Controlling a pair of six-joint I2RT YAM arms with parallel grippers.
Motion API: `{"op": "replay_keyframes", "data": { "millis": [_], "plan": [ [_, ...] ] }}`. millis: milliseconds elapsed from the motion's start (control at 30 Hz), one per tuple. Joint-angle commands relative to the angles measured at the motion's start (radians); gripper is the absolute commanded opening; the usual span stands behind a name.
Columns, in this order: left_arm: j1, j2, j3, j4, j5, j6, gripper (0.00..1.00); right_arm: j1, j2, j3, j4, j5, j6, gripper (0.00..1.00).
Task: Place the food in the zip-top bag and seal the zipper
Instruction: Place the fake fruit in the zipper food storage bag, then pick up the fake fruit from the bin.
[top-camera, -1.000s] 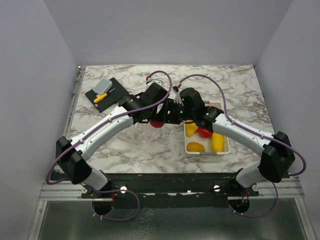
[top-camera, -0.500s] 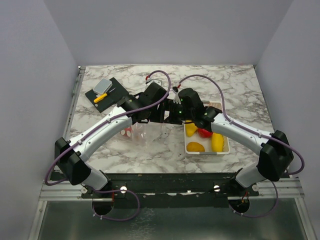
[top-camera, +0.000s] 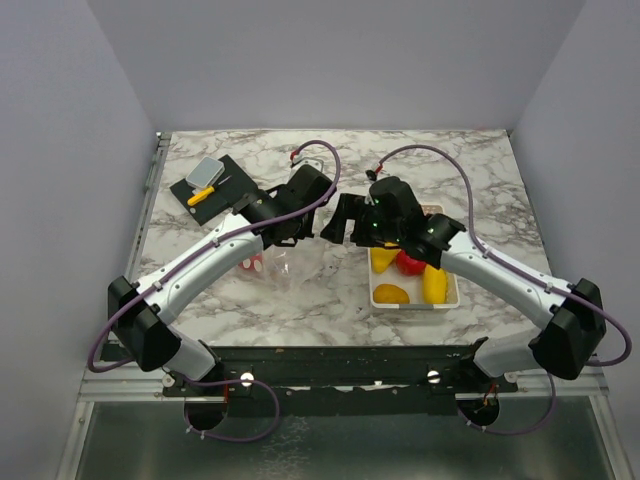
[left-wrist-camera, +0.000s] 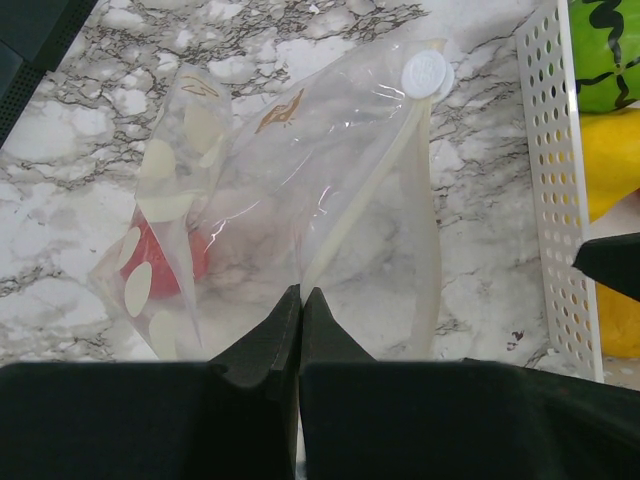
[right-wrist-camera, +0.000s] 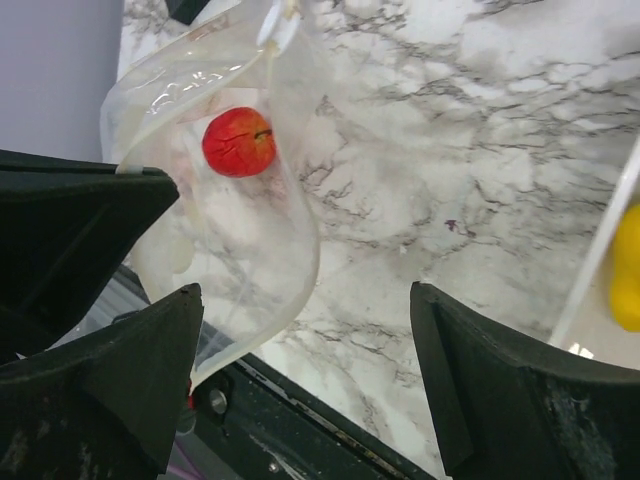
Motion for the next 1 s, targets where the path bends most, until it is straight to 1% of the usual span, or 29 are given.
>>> {"op": "replay_keyframes", "data": {
  "millis": [0, 200, 367, 500, 600, 967],
  "plan": [
    [0.003, -0.032, 0.031, -0.002, 0.0, 0.006, 0.0, 0.006, -0.069, -0.032, -0.124, 0.178, -0.031, 0.89],
    [0.003, -0.039, 0.023, -0.003, 0.001, 0.005, 0.0, -0.02, -0.12, -0.037, -0.229, 0.326, -0.058, 0.89],
    [0.003, -0.047, 0.013, -0.002, 0.0, 0.005, 0.0, -0.067, -0.122, -0.008, -0.303, 0.406, -0.107, 0.89],
    [0.003, -0.05, 0.012, -0.002, -0.002, 0.005, 0.0, -0.109, -0.093, 0.016, -0.332, 0.408, -0.125, 0.89],
    [0.004, -0.05, 0.011, -0.002, -0.004, 0.003, 0.0, -0.138, -0.061, 0.03, -0.339, 0.405, -0.107, 0.92],
    [0.003, -0.058, 0.007, -0.004, -0.004, 0.004, 0.0, -0.241, 0.062, 0.037, -0.277, 0.321, -0.011, 0.95]
  ]
}}
